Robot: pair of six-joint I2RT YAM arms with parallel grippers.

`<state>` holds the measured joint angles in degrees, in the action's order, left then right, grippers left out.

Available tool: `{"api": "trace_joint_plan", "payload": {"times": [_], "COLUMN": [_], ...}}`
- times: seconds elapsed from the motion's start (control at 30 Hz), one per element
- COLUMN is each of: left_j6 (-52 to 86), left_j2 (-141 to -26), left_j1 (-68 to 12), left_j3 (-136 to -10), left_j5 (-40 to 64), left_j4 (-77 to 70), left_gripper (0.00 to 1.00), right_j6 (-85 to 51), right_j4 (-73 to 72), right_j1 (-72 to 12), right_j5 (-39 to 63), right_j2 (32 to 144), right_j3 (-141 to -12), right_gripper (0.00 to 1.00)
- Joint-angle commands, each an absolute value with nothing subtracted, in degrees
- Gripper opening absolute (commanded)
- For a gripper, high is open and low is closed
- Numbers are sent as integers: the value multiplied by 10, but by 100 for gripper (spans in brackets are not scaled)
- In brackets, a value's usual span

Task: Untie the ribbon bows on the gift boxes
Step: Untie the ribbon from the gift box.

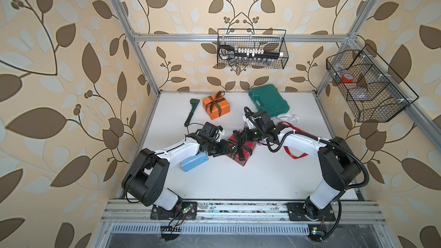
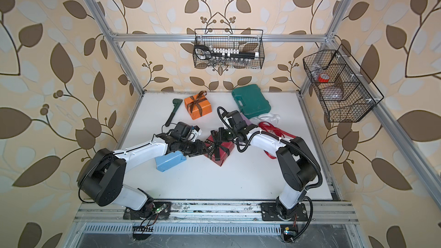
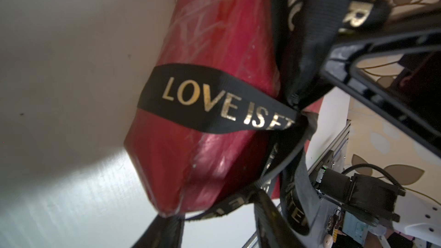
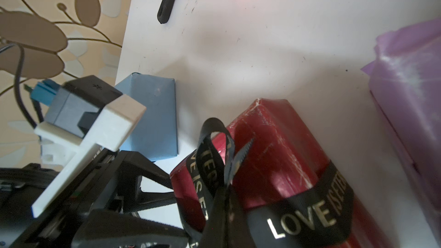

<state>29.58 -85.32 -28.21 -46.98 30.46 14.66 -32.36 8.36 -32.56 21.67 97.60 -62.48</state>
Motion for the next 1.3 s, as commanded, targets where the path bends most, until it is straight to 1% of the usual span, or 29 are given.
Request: {"api": "trace_joint_plan", "payload": {"times": [0.0,0.17,0.23,0.37,0.4,0.47,0.5,0.53,0.63,0.7,0.73,0.83,0.97,1.03,1.17,1.2,1.27], "left_j6": [304,314,314,313,311,307,305,304,305,304,305,304,304,304,304,303,305], "left_j2": [-854,-850,-841,-830,-830,-830,-830,-830,-830,-830,-830,-830,-830,-830,-830,-830,-830], "left_j1": [-287,-287,-287,-287,-287,-287,-287,-287,-287,-287,-287,-287,-287,-286,-287,-287,-287], "left_j3": [-491,-499,-499,-504,-505,-510,-511,-512,-511,-511,-509,-509,-508,-506,-506,-505,-505], "left_j5": [308,327,327,321,319,316,315,315,315,316,316,316,315,314,314,314,314], "left_j4": [124,124,128,140,144,151,154,155,154,154,155,156,157,158,157,157,156], "left_gripper": [41,25,16,4,0,0,0,0,0,0,0,0,0,0,0,0,0], "right_j6": [-325,-321,-320,-317,-316,-314,-313,-311,-311,-313,-313,-313,-316,-316,-320,-321,-322], "right_j4": [82,85,87,92,95,100,102,106,107,106,105,103,97,97,93,91,89], "right_j1": [-324,-324,-324,-324,-324,-323,-322,-320,-315,-314,-314,-313,-314,-313,-310,-310,-310], "right_j5": [221,221,219,216,214,209,207,205,205,205,206,211,213,210,212,213,213], "right_j2": [954,953,953,953,953,952,951,950,944,942,942,947,953,955,960,962,965], "right_j3": [-618,-616,-616,-615,-615,-616,-616,-615,-611,-609,-610,-611,-612,-612,-610,-610,-609], "right_gripper": [0,0,0,0,2,5,8,14,21,27,28,27,8,6,5,0,0]}}
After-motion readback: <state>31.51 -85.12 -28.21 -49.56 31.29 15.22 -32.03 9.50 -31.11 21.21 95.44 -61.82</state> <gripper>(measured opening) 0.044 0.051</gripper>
